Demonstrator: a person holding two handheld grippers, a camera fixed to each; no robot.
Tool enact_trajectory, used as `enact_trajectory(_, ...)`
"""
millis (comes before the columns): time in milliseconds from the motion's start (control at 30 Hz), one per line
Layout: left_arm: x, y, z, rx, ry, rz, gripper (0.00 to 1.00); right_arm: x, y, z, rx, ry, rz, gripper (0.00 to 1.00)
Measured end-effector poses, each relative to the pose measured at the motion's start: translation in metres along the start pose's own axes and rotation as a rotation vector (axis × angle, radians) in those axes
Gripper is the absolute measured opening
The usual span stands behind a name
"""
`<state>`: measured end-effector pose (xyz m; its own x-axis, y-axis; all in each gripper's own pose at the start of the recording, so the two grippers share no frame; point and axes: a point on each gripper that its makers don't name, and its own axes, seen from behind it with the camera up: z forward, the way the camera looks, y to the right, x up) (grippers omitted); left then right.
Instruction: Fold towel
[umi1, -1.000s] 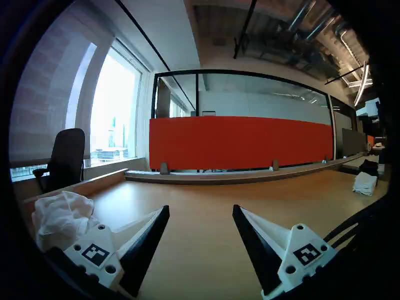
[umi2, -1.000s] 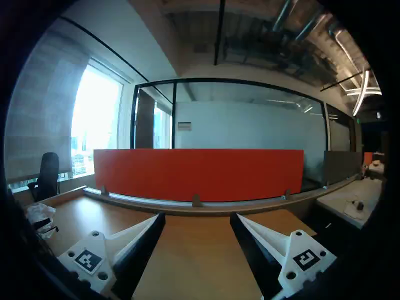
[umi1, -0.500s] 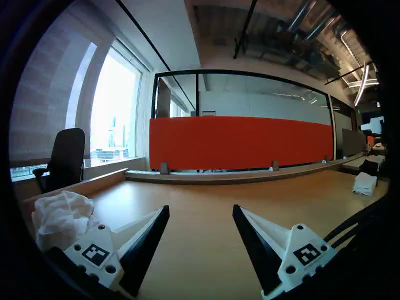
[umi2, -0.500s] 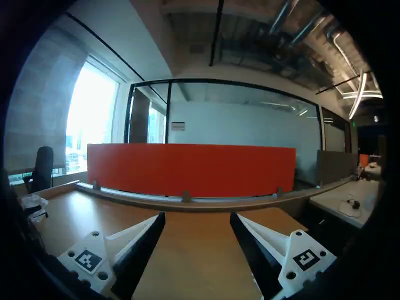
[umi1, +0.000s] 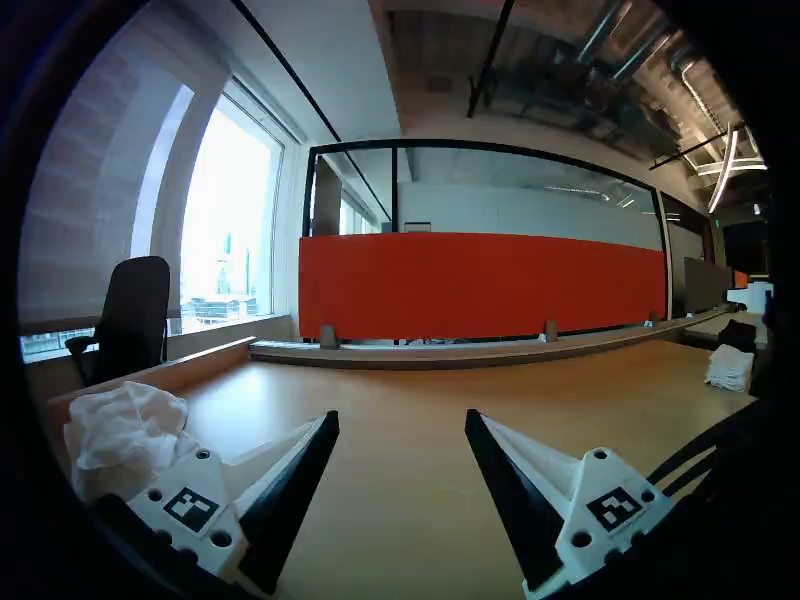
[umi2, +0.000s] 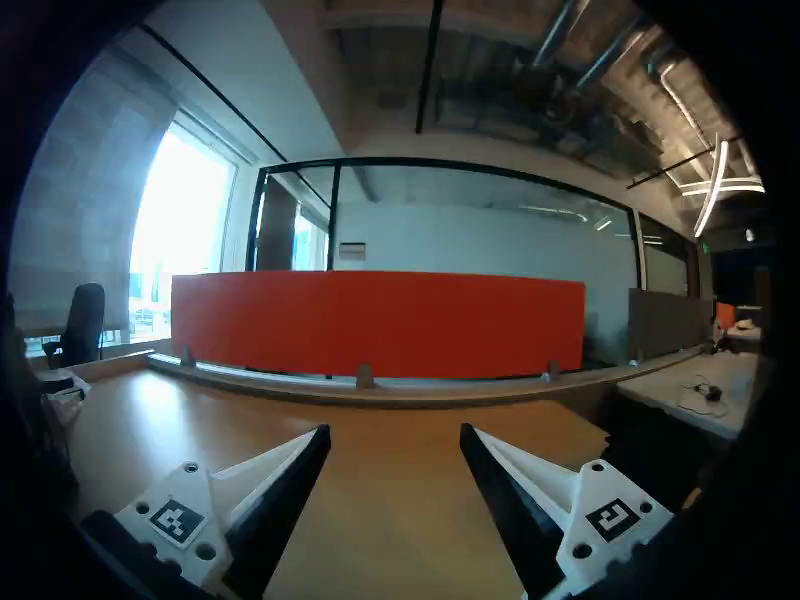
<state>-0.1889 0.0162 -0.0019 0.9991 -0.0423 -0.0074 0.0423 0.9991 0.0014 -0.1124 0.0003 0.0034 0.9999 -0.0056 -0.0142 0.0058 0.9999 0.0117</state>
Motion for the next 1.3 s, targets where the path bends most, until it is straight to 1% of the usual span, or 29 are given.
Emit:
enact_trajectory(267, 0.0, 0.0, 0.0, 0.0, 0.0, 0.0, 0.94, -0.029, 0.004, 0.001, -0.002, -0.002, -0.016, 1.0)
enact_trajectory(400, 0.0, 0.0, -0.001, 0.0, 0.0, 0.0, 0.94, -0.039, 0.007, 0.003, -0.011, -0.009, -0.005, 1.0)
enact_trajectory(500, 0.0, 0.0, 0.0, 0.0, 0.0, 0.0, 0.94, -0.044, 0.01, 0.003, -0.019, -0.007, 0.008, 1.0)
enact_trajectory(800, 0.0, 0.0, 0.0, 0.0, 0.0, 0.0, 0.94, -0.054, 0.013, 0.002, -0.012, -0.014, 0.042, 1.0)
enact_trajectory(900, 0.0, 0.0, 0.0, 0.0, 0.0, 0.0, 0.94, -0.055, 0.014, 0.002, -0.02, -0.013, 0.042, 1.0)
enact_trajectory(1100, -0.001, 0.0, 0.0, 0.0, 0.0, 0.0, 0.94, -0.056, 0.008, 0.003, -0.011, -0.013, 0.033, 1.0)
enact_trajectory(1300, -0.001, 0.0, 0.0, 0.0, 0.0, 0.0, 0.94, -0.062, 0.004, 0.002, -0.004, -0.017, 0.044, 1.0)
